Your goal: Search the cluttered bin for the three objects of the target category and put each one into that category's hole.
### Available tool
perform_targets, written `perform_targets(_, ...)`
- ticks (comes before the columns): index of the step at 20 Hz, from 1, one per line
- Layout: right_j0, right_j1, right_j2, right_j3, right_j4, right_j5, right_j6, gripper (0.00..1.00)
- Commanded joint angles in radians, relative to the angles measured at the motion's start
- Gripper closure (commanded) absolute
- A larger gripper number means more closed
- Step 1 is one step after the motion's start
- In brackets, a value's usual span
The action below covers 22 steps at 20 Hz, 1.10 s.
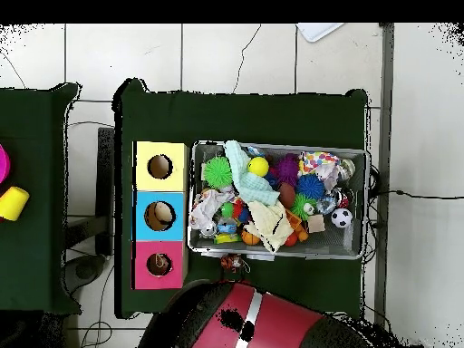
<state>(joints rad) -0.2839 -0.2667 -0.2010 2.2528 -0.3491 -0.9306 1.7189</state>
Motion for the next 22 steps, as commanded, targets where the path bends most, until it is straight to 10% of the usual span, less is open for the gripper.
perform_targets(1,0.004,0.058,0.04,-0.171,0.057,-0.116,0.167,0.0)
perform_targets(22,0.006,0.245,0.041,-0.308,0.118,-0.17,0.138,0.0)
